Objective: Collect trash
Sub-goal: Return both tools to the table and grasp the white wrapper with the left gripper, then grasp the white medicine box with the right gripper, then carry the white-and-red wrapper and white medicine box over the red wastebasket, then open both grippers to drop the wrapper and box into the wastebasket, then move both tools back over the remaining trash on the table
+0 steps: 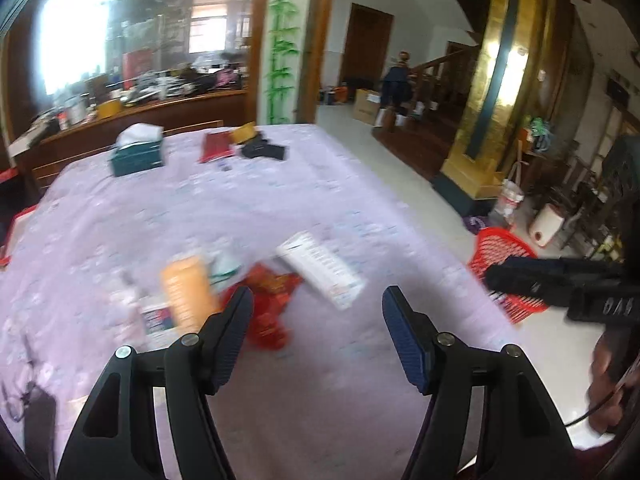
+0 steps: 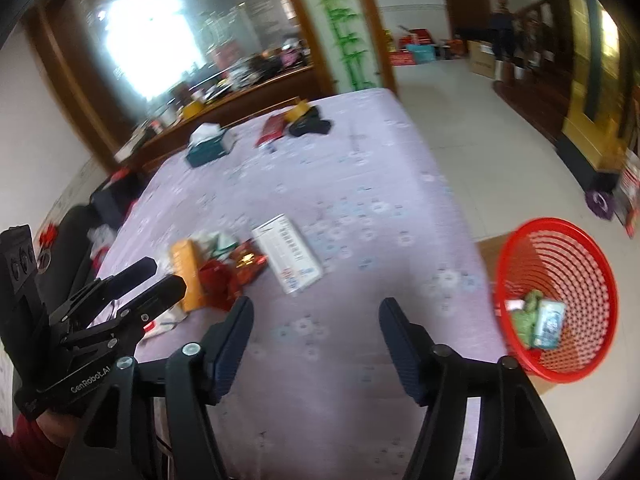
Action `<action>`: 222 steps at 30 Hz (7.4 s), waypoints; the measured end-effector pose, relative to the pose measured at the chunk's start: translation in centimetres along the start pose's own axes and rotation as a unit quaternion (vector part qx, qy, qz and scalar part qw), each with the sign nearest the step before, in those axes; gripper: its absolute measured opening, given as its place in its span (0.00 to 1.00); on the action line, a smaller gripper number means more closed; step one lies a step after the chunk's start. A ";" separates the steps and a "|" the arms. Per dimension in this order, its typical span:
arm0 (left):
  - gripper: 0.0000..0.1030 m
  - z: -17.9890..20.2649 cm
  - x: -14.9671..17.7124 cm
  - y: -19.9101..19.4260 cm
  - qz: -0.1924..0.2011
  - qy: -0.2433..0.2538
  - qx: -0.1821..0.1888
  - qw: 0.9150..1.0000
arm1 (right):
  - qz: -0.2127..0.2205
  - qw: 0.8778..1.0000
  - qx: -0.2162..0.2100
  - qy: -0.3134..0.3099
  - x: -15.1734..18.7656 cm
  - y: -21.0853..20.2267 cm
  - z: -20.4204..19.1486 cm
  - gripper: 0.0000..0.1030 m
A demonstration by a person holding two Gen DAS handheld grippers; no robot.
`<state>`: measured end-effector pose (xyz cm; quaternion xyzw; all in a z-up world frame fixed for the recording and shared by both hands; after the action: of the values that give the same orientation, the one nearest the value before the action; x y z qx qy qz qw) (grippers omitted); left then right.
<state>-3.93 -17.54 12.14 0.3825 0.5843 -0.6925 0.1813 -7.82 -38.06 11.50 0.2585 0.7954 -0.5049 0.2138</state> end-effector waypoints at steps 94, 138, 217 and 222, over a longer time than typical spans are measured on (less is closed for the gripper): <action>0.33 0.6 0.5 3.5 -0.027 -0.028 -0.041 0.998 | -0.021 0.998 0.061 -0.014 0.9 6.3 -0.4 0.58; 0.33 4.7 -0.4 5.1 -0.026 0.033 -0.045 0.998 | 0.005 0.997 0.075 0.018 1.3 2.5 2.0 0.58; 0.64 23.4 -5.3 7.9 -0.066 0.074 0.068 0.993 | 0.064 0.975 0.086 0.195 0.6 -7.8 23.5 0.69; 0.64 17.0 -4.3 5.7 -0.056 0.048 0.054 0.996 | 0.051 0.984 0.063 0.159 0.0 -5.3 18.0 0.69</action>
<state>-2.62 -35.91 11.90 0.3914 0.5742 -0.7130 0.0931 -9.72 -56.45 8.01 0.3888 0.7717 -0.4946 0.0933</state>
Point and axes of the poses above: each gripper's, at about its wrist camera, not at the fingertips, and y roughly the way its jaws point, z to its right, x to its underside, the point moved 4 cm from there along y, roughly the way its jaws point, and after that the axes turned 8 degrees about -x, right-handed, at the moved point
